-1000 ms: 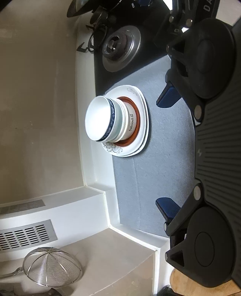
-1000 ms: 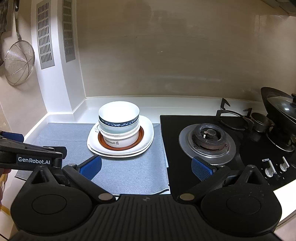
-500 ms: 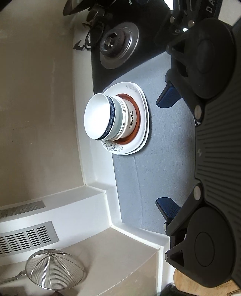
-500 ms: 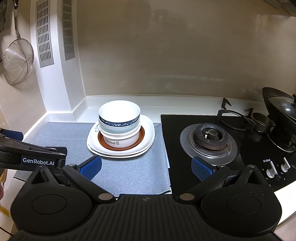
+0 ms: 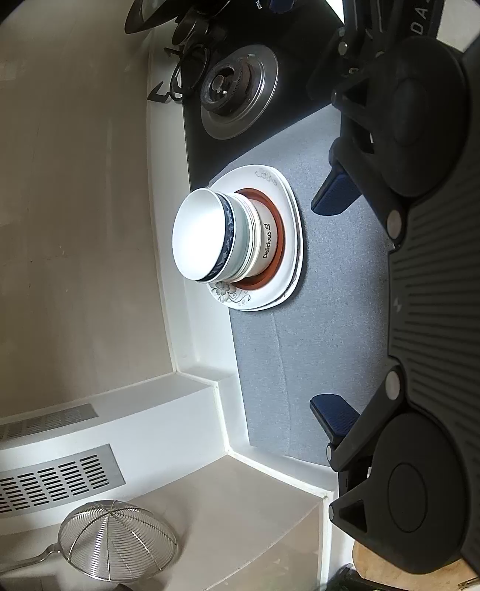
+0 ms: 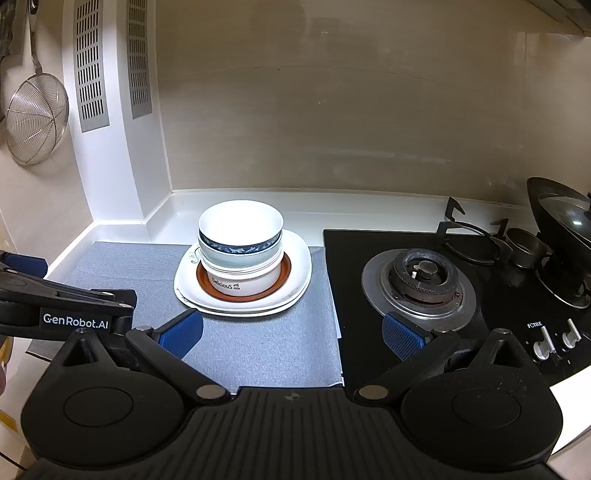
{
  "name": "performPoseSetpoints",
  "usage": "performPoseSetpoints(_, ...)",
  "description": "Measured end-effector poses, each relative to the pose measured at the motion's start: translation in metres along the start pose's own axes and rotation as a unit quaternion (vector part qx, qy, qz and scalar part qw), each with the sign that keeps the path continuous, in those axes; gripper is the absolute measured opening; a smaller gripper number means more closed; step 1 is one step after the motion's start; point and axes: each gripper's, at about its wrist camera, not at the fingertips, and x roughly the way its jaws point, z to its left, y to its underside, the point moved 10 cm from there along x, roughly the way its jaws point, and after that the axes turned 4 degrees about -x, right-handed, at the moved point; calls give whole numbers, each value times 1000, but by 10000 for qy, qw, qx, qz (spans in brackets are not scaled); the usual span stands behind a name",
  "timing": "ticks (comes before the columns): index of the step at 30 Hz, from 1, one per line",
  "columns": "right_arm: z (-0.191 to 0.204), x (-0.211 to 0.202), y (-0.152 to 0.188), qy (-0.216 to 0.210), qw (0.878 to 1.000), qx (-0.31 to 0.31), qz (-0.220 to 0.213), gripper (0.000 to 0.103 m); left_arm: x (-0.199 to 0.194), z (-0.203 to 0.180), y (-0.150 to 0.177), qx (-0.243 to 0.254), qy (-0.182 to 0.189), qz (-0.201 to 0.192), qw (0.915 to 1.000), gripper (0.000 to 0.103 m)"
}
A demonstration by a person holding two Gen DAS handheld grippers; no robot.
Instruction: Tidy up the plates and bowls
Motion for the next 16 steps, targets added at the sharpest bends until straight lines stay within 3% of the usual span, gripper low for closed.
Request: performPoseSetpoints(16,-1,4,1,-6,10000,14,62,103,5,-3,4,-112,164,158,9997,103)
